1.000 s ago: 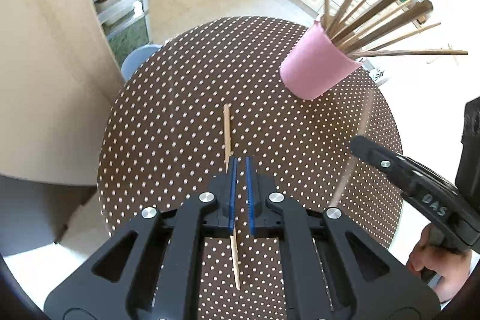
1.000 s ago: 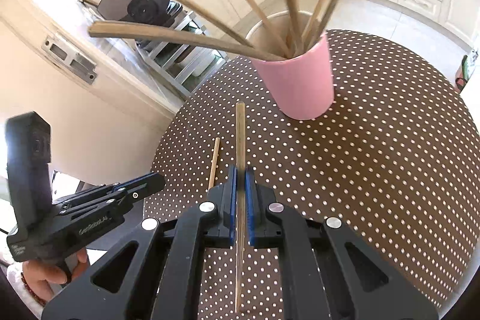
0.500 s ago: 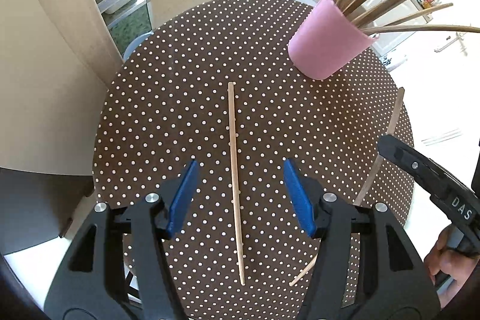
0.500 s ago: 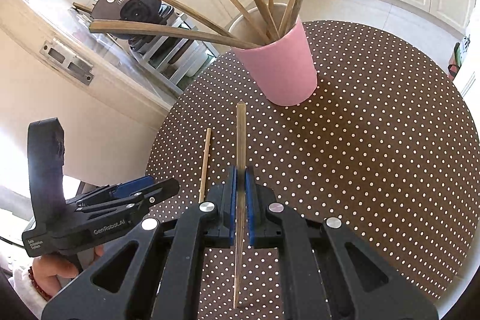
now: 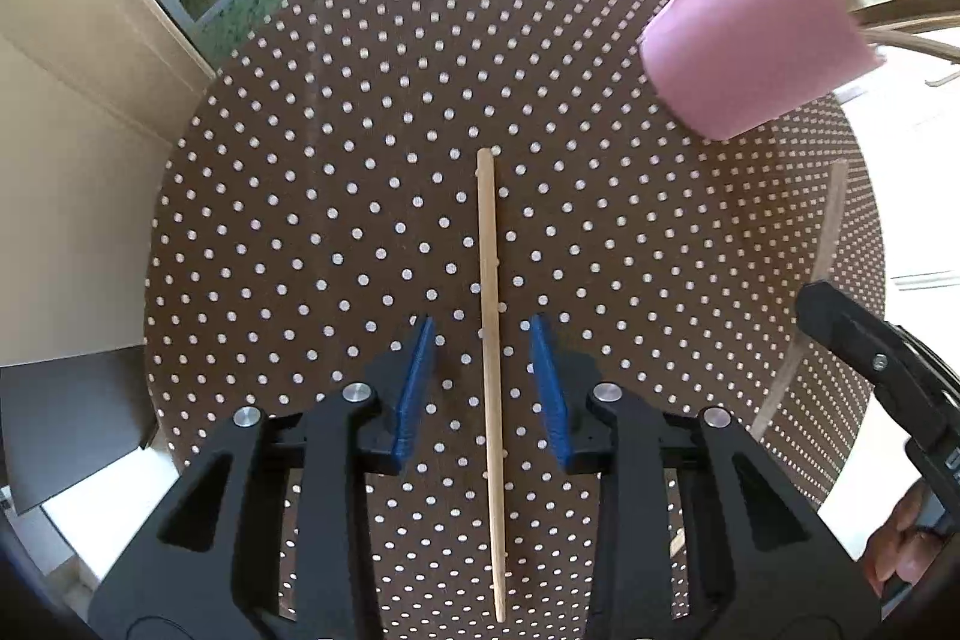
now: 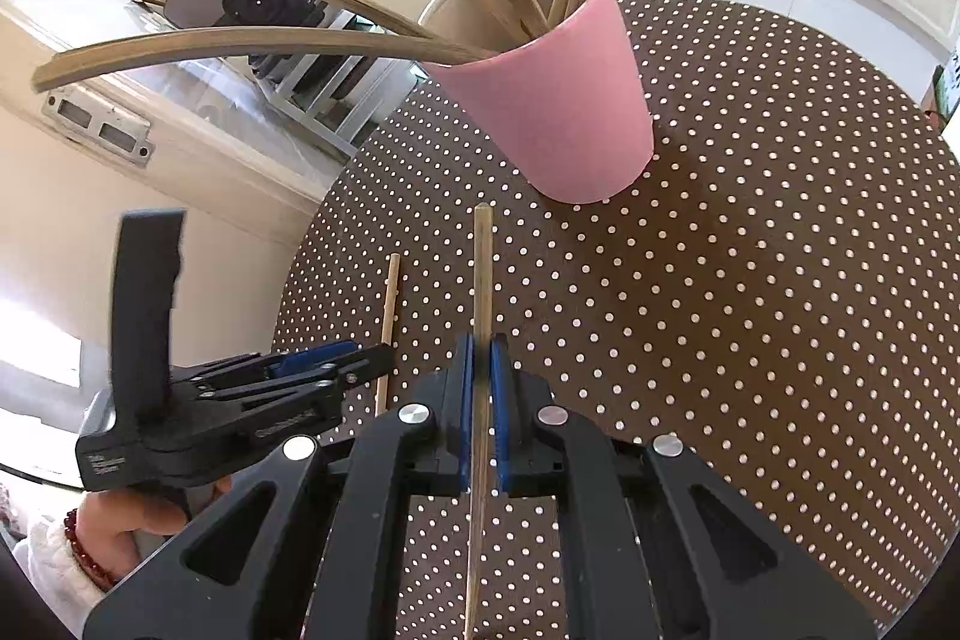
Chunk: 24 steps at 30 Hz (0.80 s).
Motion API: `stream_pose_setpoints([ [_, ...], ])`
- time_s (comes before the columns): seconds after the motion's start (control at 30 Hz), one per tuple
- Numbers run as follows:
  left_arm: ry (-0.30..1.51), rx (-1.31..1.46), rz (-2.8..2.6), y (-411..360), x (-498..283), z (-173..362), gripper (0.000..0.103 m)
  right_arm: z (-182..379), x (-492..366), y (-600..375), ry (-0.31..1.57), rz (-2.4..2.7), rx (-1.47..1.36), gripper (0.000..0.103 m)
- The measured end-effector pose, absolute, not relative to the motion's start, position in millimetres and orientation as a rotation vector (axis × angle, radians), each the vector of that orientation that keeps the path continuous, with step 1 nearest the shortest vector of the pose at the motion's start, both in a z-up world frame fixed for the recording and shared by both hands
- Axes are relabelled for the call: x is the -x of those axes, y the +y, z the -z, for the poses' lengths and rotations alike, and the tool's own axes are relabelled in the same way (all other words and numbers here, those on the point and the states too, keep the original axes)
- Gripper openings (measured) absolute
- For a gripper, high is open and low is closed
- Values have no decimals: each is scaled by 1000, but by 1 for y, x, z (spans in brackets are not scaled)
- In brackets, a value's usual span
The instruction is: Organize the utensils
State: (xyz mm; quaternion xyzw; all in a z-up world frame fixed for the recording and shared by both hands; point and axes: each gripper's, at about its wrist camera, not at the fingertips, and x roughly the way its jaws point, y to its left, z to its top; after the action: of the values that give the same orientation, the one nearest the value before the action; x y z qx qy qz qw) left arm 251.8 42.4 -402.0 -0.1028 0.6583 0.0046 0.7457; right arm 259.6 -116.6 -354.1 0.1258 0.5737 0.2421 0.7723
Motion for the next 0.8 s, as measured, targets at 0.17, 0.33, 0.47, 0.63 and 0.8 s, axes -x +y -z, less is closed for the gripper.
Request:
stream_pose_setpoints([
  [0.17, 1474, 172, -48, 33, -265, 407, 30, 355, -268, -117, 1254, -535, -278, 5],
  [0.33, 1458, 151, -73, 34, -265, 408, 8, 356, -272, -119, 1260, -534, -291, 5],
  [0.47, 1453, 172, -70, 41, -261, 406, 6, 355, -270, -120, 1261, -540, -291, 5],
  [0.63, 1387, 228, -44, 42, -240, 387, 6, 348, -263, -125, 1247, -539, -293, 5],
  [0.8, 1260, 225, -8, 44, -216, 348, 6, 336, -251, -130, 1219, -538, -297, 5],
])
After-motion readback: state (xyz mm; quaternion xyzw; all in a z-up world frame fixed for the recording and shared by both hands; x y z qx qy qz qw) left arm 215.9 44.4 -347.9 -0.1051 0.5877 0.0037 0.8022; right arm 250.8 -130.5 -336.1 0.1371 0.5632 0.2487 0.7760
